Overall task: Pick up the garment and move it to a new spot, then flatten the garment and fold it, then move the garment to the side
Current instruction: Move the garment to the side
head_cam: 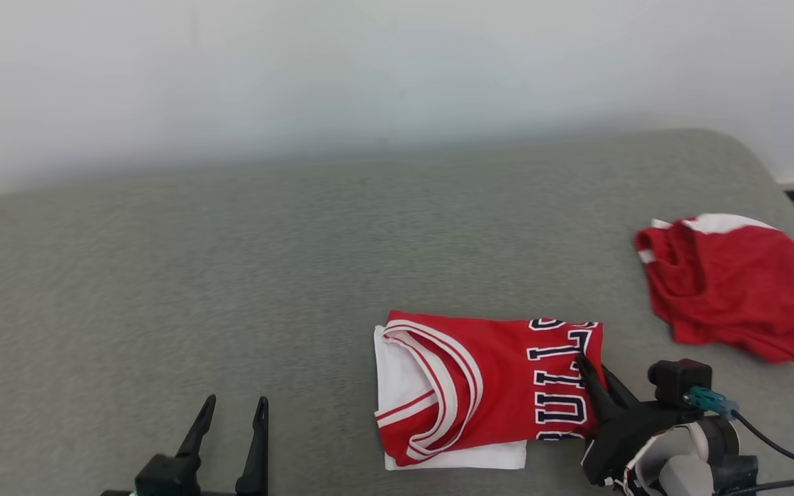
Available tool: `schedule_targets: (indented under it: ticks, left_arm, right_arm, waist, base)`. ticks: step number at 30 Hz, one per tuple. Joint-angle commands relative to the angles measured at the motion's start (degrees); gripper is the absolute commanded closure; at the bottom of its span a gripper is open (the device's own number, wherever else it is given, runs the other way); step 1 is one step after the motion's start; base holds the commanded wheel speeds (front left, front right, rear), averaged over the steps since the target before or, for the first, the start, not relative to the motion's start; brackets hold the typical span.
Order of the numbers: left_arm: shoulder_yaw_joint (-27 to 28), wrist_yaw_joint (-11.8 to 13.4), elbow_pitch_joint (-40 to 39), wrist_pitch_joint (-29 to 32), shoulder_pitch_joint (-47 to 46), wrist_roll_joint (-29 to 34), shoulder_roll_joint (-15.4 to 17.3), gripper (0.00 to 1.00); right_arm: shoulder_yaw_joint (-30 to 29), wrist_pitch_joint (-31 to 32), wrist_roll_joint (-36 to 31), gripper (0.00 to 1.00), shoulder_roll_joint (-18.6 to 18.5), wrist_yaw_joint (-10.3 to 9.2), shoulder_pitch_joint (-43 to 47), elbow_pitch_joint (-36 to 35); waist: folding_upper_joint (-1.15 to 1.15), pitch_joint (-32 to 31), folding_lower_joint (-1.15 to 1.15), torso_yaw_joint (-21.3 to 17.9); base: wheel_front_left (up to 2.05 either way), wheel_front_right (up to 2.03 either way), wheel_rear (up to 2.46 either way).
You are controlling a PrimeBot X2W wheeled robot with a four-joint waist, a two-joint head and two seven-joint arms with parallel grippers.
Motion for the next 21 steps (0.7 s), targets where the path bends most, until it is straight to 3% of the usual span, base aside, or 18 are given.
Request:
schedule_targets:
  ticks: [1,10,17,21]
  left_arm:
    - [0.1,-0.1,-0.08,-0.03,-0.89,0.54,0.1,0.0]
    - [0.23,-0.74,-0.39,-0.04,-2.45,1.42,0.09,0.0]
    - [0.97,-1.31,-1.06,-0.04,-4.4,3.13,0.09,0.0]
    - [0.92,-1.98,-0.96,-0.03,-5.51,4.0,0.09,0.0]
  right_arm:
    - [-0.39,-0.08,-0.11,1.0,-0.17,-0.08,0.66,-0.21]
    - [-0.52,-0.09,-1.02,1.0,-0.89,-0.08,0.87,0.08]
    - [3.52,-0.09,-4.57,1.0,-0.68,-0.08,-3.54,-0.74]
    - [3.04,-0.09,-7.14,1.0,-1.03,-0.08,-9.54,-1.89]
  waist:
    - [0.0,0.57,0.0,-7.03]
    - [0.0,2.92,0.0,-14.48]
    - [0.0,5.73,0.0,-16.58]
    - [0.0,7.4,0.0,-16.08]
  base:
    - [0.0,0.0,0.0]
    - [0.0,0.0,0.0]
    - [0.0,0.0,0.0]
    - [0.0,0.0,0.0]
